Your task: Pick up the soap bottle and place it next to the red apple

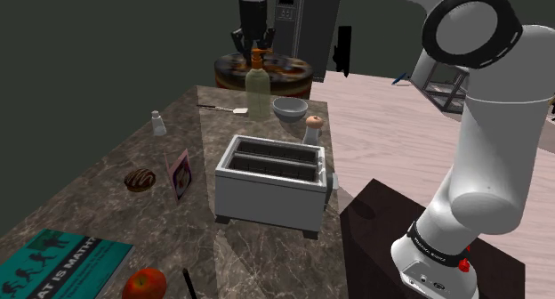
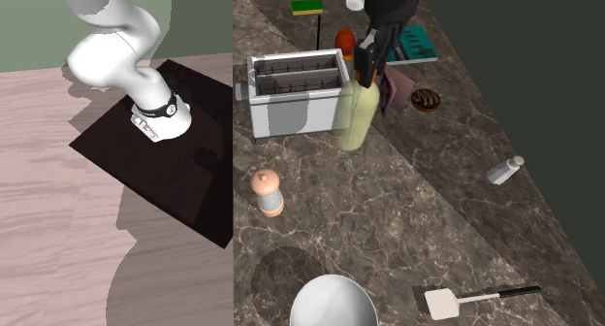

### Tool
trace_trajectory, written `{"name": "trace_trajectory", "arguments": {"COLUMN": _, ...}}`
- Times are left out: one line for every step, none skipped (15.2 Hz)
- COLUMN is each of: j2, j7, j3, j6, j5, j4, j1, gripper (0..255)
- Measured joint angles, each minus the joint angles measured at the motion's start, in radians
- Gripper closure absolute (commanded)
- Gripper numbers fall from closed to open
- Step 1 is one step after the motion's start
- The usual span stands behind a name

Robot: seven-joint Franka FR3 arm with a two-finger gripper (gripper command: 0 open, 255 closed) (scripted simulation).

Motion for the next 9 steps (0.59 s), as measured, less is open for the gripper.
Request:
{"name": "trace_trajectory", "arguments": {"j2": -0.026, "j7": 0.021, "j3": 0.007, "j6": 0.007, "j5": 0.001, "j4": -0.036, "j1": 0.012, "gripper": 255}}
{"name": "trace_trajectory", "arguments": {"j2": -0.062, "j7": 0.035, "j3": 0.013, "j6": 0.008, "j5": 0.005, "j4": -0.074, "j1": 0.018, "gripper": 255}}
{"name": "trace_trajectory", "arguments": {"j2": -0.093, "j7": 0.053, "j3": 0.02, "j6": 0.01, "j5": 0.008, "j4": -0.109, "j1": 0.028, "gripper": 255}}
{"name": "trace_trajectory", "arguments": {"j2": -0.119, "j7": 0.067, "j3": 0.026, "j6": 0.011, "j5": 0.011, "j4": -0.137, "j1": 0.035, "gripper": 255}}
{"name": "trace_trajectory", "arguments": {"j2": -0.134, "j7": 0.085, "j3": 0.033, "j6": 0.006, "j5": 0.011, "j4": -0.149, "j1": 0.045, "gripper": 255}}
{"name": "trace_trajectory", "arguments": {"j2": -0.138, "j7": 0.106, "j3": 0.042, "j6": -0.004, "j5": 0.01, "j4": -0.145, "j1": 0.059, "gripper": 255}}
{"name": "trace_trajectory", "arguments": {"j2": -0.163, "j7": 0.126, "j3": 0.051, "j6": -0.007, "j5": 0.014, "j4": -0.169, "j1": 0.069, "gripper": 255}}
{"name": "trace_trajectory", "arguments": {"j2": -0.175, "j7": 0.143, "j3": 0.058, "j6": -0.015, "j5": 0.015, "j4": -0.174, "j1": 0.08, "gripper": 255}}
{"name": "trace_trajectory", "arguments": {"j2": -0.192, "j7": 0.162, "j3": 0.067, "j6": -0.015, "j5": 0.017, "j4": -0.194, "j1": 0.09, "gripper": 255}}
